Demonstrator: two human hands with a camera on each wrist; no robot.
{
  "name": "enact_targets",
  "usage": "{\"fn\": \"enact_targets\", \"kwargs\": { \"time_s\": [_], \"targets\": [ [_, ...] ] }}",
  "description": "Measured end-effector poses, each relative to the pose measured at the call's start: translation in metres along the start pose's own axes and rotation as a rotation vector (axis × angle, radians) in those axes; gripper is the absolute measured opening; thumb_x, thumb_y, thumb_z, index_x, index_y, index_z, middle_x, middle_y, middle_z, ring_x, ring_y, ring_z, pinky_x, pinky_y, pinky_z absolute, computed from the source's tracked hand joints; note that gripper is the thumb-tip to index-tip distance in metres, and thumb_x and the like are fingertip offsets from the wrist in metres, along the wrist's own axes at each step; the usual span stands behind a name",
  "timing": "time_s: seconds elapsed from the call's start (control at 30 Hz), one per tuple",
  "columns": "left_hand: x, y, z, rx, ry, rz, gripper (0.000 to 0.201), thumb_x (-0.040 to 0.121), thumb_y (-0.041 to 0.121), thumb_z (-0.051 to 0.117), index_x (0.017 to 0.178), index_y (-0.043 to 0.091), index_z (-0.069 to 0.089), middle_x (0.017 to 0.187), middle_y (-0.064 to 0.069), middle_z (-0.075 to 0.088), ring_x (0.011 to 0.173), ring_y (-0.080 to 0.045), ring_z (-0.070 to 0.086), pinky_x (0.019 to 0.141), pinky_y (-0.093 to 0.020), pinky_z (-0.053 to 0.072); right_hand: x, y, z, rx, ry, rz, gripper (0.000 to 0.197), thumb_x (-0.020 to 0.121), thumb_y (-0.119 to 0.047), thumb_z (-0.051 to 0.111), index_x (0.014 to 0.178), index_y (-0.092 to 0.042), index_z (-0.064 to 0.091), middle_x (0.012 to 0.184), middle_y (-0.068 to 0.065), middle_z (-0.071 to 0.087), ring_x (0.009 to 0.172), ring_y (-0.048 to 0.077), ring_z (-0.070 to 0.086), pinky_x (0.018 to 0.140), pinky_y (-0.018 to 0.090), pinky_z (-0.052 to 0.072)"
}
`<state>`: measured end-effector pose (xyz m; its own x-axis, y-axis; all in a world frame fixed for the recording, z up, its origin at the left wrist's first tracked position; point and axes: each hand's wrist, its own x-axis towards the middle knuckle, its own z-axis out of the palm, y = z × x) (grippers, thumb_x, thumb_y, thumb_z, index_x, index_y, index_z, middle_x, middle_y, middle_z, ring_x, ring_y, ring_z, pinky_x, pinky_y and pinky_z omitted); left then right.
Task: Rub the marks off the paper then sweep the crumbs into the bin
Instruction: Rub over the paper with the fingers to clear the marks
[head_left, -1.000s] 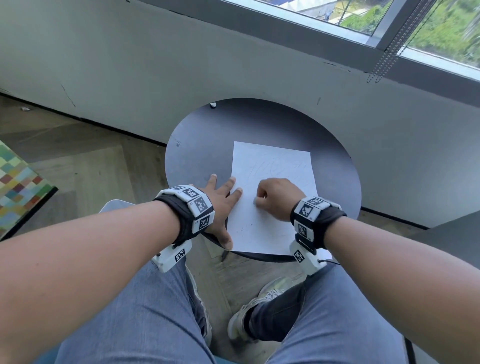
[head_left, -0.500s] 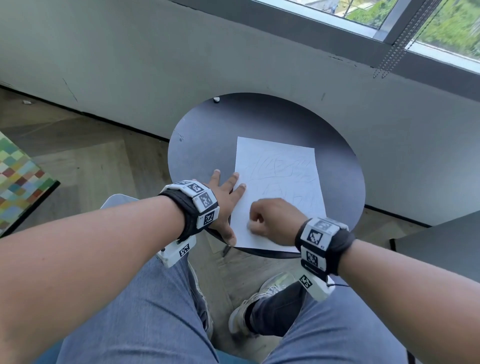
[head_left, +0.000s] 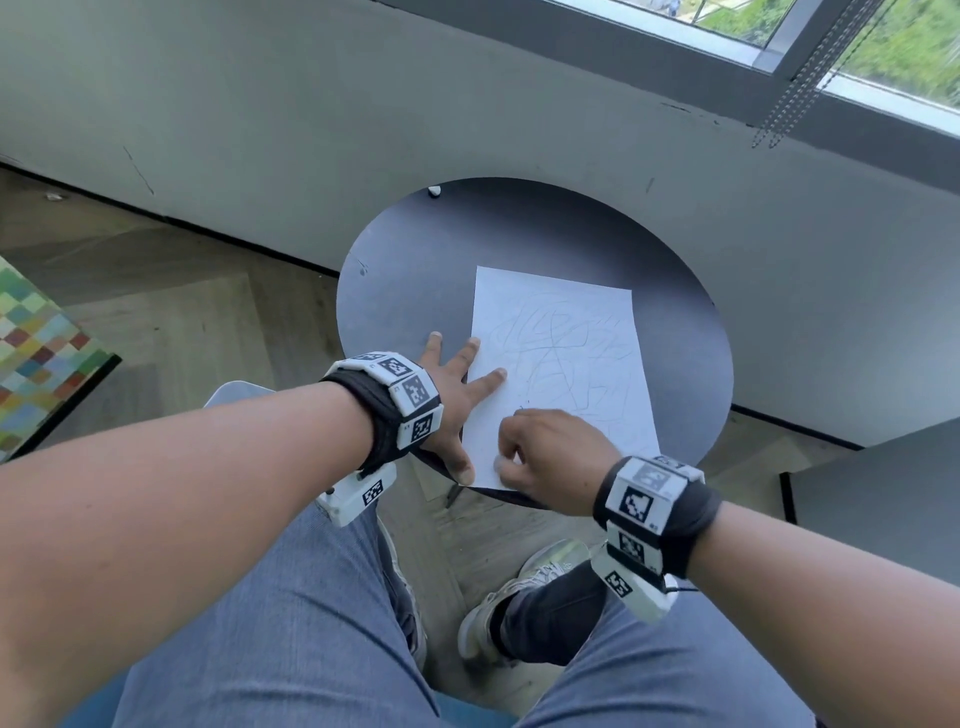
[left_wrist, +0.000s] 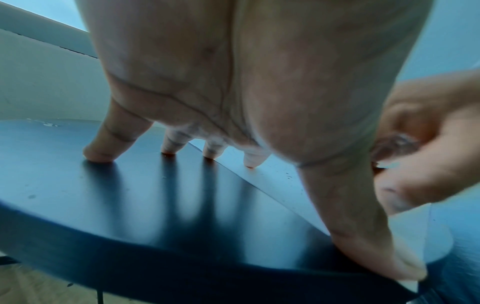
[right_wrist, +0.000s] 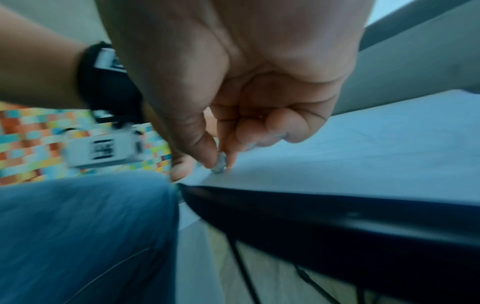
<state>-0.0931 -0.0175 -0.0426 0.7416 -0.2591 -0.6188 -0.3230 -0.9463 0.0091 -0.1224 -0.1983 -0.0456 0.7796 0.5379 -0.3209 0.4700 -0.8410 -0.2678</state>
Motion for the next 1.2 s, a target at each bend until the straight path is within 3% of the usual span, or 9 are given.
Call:
{"fn": "enact_targets", "kwargs": {
  "time_s": [0.27,0.4,0.6,0.77,0.87,0.97,1.1,1.2],
  "targets": [
    [-0.001,0.002,0.001,-0.065,0.025,-0.016,0.129,0.067,0.079,0.073,0.158,0.045,-0.012,0.167,0.000,-0.026,0.151,-0.046,-0.020,0.112,-0.073,0.020,0.033,0.042,-0.022,0.049,0.132,0.259,0.013,0.092,-0.033,0.055,0.086,-0.022,0.058,0.092,-0.005,0.060,0.090,0.020,0.057,0.079,0.038,0.051],
    [0.002,0.004,0.003,-0.100,0.039,-0.030,0.126,0.066,0.087,0.065,0.157,0.047,-0.013,0.167,0.002,-0.027,0.152,-0.044,-0.021,0.111,-0.076,0.017,0.022,0.032,-0.017,-0.012,0.142,0.196,0.014,0.094,-0.035,0.053,0.086,-0.023,0.055,0.093,-0.006,0.056,0.087,0.020,0.055,0.078,0.039,0.050],
    [0.010,0.005,0.012,-0.067,0.061,-0.047,0.134,0.059,0.093,0.064,0.155,0.047,-0.017,0.166,0.003,-0.030,0.152,-0.045,-0.018,0.109,-0.081,0.018,-0.017,-0.004,0.009,-0.026,0.069,-0.056,0.017,0.095,-0.039,0.052,0.085,-0.025,0.055,0.088,-0.009,0.054,0.080,0.016,0.054,0.071,0.037,0.050],
    [0.009,0.005,0.010,-0.072,0.057,-0.042,0.136,0.057,0.092,0.066,0.155,0.047,-0.016,0.166,0.003,-0.029,0.152,-0.045,-0.018,0.108,-0.082,0.018,-0.004,0.029,0.000,0.075,0.099,0.171,0.015,0.091,-0.036,0.055,0.081,-0.024,0.055,0.086,-0.009,0.057,0.084,0.019,0.056,0.078,0.038,0.051],
    [0.008,0.004,0.009,-0.074,0.053,-0.040,0.135,0.058,0.092,0.065,0.155,0.048,-0.016,0.166,0.003,-0.029,0.152,-0.045,-0.018,0.108,-0.081,0.018,0.002,0.042,-0.006,0.049,0.152,0.275,0.015,0.090,-0.033,0.053,0.081,-0.022,0.054,0.087,-0.007,0.058,0.084,0.021,0.055,0.075,0.038,0.050],
    [0.007,0.004,0.009,-0.069,0.052,-0.038,0.135,0.057,0.094,0.063,0.155,0.047,-0.017,0.166,0.003,-0.029,0.152,-0.045,-0.018,0.108,-0.081,0.020,-0.006,0.028,0.002,0.029,0.187,0.232,0.015,0.093,-0.034,0.051,0.084,-0.021,0.053,0.089,-0.006,0.057,0.082,0.021,0.055,0.075,0.039,0.050],
    [0.007,0.005,0.009,-0.063,0.052,-0.038,0.134,0.059,0.094,0.062,0.156,0.046,-0.017,0.166,0.002,-0.029,0.152,-0.045,-0.018,0.108,-0.080,0.020,-0.024,-0.001,0.021,0.025,0.139,0.032,0.016,0.095,-0.037,0.051,0.086,-0.023,0.051,0.088,-0.008,0.053,0.079,0.018,0.053,0.071,0.037,0.049],
    [0.008,0.006,0.009,-0.059,0.051,-0.039,0.134,0.059,0.093,0.063,0.156,0.046,-0.017,0.166,0.002,-0.029,0.152,-0.046,-0.018,0.107,-0.080,0.021,-0.018,0.004,0.016,0.077,0.113,0.054,0.016,0.093,-0.038,0.053,0.084,-0.025,0.053,0.086,-0.009,0.054,0.081,0.016,0.054,0.074,0.037,0.050]
  ]
}}
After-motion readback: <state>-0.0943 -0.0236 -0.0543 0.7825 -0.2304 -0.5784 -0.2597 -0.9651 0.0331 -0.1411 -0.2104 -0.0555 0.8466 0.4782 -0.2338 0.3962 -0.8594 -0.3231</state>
